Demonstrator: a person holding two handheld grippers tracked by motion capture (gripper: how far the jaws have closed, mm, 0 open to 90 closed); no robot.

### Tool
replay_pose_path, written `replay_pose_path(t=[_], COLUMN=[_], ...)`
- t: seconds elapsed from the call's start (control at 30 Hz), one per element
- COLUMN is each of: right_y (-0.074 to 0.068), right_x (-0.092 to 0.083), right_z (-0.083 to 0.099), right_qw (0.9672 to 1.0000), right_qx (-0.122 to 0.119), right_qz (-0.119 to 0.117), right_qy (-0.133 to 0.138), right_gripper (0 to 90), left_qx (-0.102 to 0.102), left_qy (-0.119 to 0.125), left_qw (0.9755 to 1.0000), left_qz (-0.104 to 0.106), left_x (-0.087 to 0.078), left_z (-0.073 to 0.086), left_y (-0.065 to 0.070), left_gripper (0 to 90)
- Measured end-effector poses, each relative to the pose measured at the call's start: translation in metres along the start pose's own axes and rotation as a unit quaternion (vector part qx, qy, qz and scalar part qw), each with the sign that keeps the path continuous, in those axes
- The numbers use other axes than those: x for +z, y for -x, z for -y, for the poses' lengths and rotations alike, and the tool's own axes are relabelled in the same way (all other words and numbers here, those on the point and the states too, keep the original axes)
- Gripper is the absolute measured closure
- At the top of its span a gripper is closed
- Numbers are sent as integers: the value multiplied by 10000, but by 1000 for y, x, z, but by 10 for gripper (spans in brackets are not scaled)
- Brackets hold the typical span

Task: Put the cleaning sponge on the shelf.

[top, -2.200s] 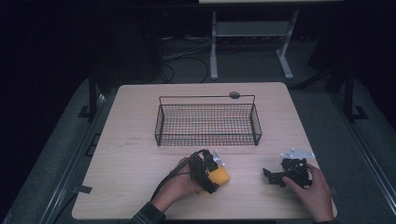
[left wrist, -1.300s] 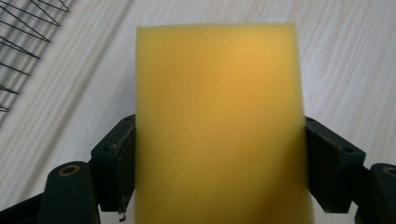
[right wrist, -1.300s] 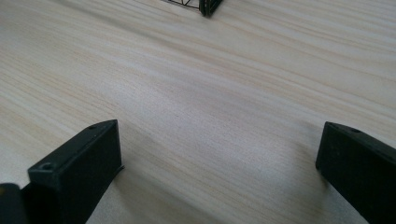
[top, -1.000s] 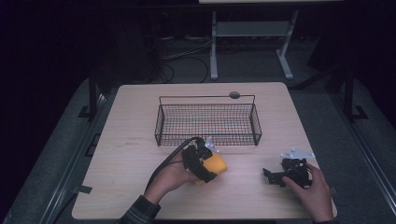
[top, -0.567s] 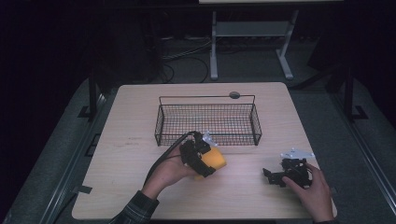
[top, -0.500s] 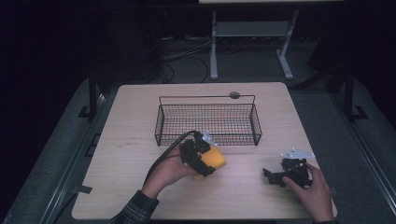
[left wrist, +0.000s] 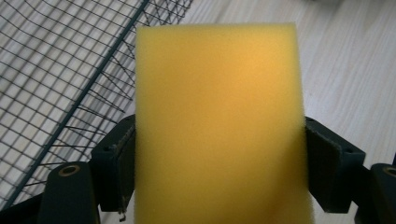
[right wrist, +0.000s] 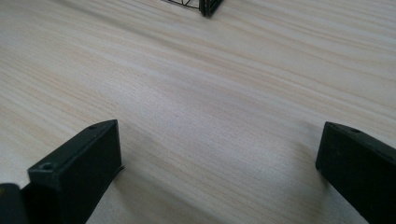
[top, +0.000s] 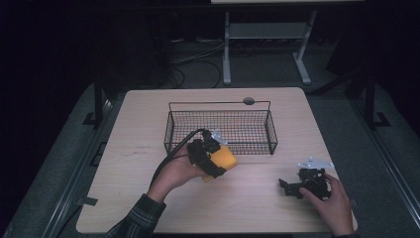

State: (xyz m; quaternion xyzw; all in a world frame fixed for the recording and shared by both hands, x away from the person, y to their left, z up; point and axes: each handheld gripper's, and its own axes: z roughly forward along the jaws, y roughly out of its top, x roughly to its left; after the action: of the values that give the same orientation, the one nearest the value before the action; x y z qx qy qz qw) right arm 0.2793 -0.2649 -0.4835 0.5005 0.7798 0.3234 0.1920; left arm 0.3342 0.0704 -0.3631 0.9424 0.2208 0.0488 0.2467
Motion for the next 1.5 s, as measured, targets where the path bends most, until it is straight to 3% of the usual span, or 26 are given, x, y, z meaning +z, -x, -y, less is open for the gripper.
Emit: replay_pose_path(t=[0.57, 0.97, 1.5], right_y=[0, 0, 0], right_x=[0, 0, 0], right_z=[0, 0, 0], right_qw=[10000, 10000, 10000], right_qx=[3, 2, 6], right_qz=[-6, -4, 1], right_qy=[1, 2, -1], right_gripper=[0, 0, 0], left_qx=[-144, -314, -592], left_qy=[119, 236, 155], left_qw=[9994, 9987, 9961], left_qz=[-275, -332, -637], left_x=[-26, -29, -28], left_z=[-14, -18, -18], left_y=[-32, -54, -87], left_gripper=[228, 228, 227])
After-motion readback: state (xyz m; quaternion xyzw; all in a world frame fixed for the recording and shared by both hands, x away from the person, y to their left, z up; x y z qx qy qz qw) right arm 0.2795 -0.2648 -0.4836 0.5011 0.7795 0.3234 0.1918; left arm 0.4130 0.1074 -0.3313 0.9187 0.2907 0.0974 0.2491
